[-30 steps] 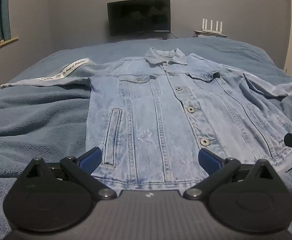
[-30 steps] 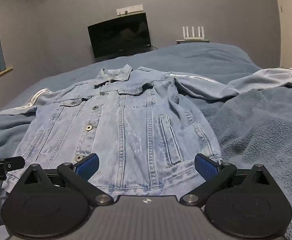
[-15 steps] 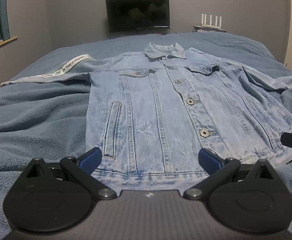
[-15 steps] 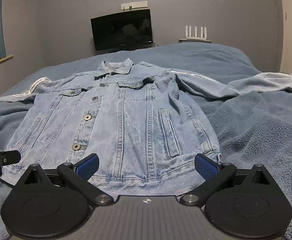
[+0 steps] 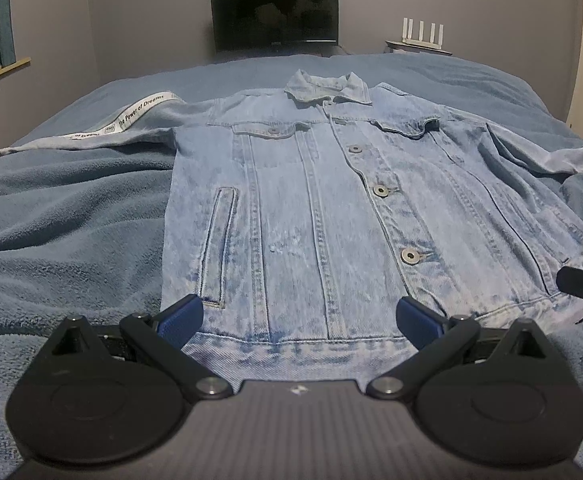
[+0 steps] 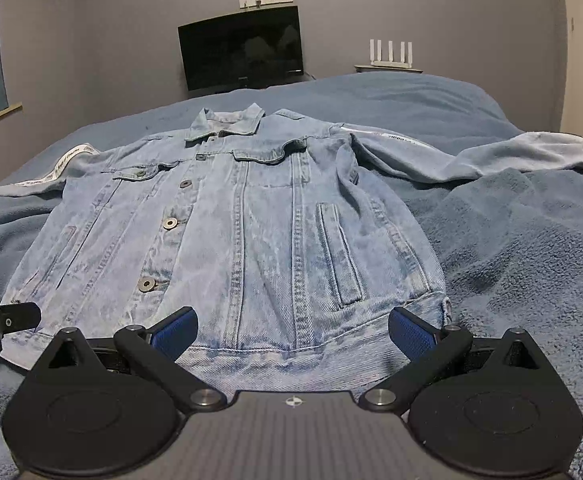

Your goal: Fold large clothes

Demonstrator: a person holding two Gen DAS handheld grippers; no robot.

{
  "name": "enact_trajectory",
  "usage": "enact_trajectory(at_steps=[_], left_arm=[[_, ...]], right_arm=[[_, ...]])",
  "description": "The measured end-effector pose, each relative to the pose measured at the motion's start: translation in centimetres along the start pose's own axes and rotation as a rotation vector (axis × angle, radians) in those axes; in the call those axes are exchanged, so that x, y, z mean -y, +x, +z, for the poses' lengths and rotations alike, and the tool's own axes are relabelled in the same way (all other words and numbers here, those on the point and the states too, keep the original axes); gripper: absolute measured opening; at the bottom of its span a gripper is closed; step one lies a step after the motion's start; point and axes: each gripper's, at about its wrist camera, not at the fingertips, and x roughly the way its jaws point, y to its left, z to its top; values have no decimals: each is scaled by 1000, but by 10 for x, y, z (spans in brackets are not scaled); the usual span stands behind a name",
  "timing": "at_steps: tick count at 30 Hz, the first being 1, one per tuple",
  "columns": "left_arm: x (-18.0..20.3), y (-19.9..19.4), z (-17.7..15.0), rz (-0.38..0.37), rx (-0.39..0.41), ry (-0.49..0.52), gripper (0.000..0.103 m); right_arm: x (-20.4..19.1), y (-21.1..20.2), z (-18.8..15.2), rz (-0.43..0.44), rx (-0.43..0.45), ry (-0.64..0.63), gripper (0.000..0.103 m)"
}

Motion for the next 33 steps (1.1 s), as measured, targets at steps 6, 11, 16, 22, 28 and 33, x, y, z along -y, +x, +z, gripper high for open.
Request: enact_trajectory(at_steps=[6, 11, 16, 22, 28, 33], left_arm=[[-1, 5, 1, -5, -9, -4, 103], [-1, 5, -1, -6, -12, -8, 103], [1, 6, -1, -6, -13, -7, 103], [1, 5, -1, -5, -13, -8, 103], [1, 8, -1, -6, -14, -7, 103], [0, 6, -2, -7, -16, -8, 103]], right_arm=[[-1, 3, 0, -2, -8, -3, 103], [-1, 5, 0, -2, -13, -5, 103], [-1, 5, -1, -2, -12, -4, 103], [-1, 5, -1, -3, -13, -5, 103], [-1, 6, -2, -3, -13, -4, 103], [-2, 6, -2, -3, -13, -5, 103]])
